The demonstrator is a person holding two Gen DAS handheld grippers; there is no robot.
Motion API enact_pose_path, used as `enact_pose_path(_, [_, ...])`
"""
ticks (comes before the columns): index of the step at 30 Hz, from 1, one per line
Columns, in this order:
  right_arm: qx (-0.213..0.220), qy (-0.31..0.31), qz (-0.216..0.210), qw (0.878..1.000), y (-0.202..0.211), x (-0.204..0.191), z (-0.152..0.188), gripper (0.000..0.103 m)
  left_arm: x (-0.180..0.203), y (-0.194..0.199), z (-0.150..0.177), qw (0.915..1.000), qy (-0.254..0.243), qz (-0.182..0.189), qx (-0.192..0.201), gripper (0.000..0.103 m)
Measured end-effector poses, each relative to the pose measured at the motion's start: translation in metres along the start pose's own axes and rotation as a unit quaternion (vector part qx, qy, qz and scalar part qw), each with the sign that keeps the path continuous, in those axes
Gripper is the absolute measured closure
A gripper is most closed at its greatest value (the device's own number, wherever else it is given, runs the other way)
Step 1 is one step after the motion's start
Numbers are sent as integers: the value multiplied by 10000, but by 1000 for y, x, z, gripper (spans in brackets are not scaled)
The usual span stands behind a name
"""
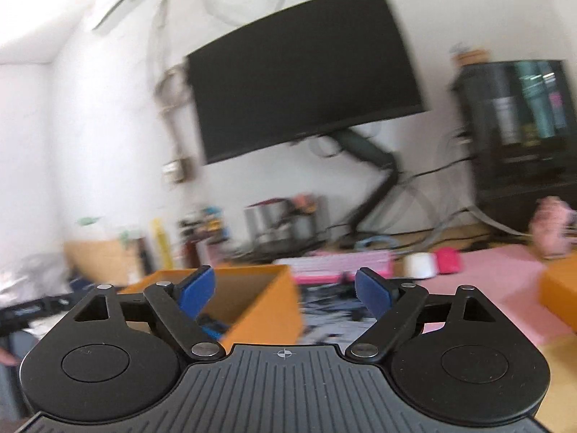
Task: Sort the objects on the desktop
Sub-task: 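Open the right gripper to drop the mouse and withdraw, then move the right tool toward the black cylindrical device on the mat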
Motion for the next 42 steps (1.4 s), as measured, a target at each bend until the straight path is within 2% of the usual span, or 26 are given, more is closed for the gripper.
enact_pose_path(3, [-162, -53, 290, 9994, -2, 11, 27, 10, 10, -1, 3, 9998, -187, -25, -41, 0])
enact_pose_path(7, [-545, -388, 263, 9974, -4, 30, 54, 9, 22, -1, 4, 9992, -406, 16, 3, 0])
enact_pose_path(9, [-565, -364, 300, 9973, -4, 32, 55, 8, 25, -3, 5, 9991, -427, 46, -27, 0])
enact_pose_path(11, [-585, -339, 338, 9971, -4, 34, 55, 1, 29, -4, 7, 9990, -442, 75, -60, 0])
enact_pose_path(23, [-708, -187, 560, 9957, -2, 46, 56, 0, 33, -4, 6, 9987, -495, 116, -86, 0])
enact_pose_path(31, [-889, 933, 569, 9900, -39, 42, 3, 0, 28, -4, -2, 9993, -359, -35, -27, 0])
enact_pose_path(39, [-946, 1440, 356, 9844, -94, 36, -56, 0, 23, -7, -10, 9992, -315, -228, 14, 0])
enact_pose_path(42, [-1303, 1817, 260, 9743, -128, 32, -66, 0, 22, -9, -12, 9995, -234, -219, -5, 0])
Point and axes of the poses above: each gripper's, at about its wrist camera, not at the fingertips, and y roughly against the way its jaws point, x to its right, z to its underside, the point moved 5 cm from there along -y, roughly the way its jaws point, and after that the axes turned 8 degrees about -x, right-handed, at the moved point
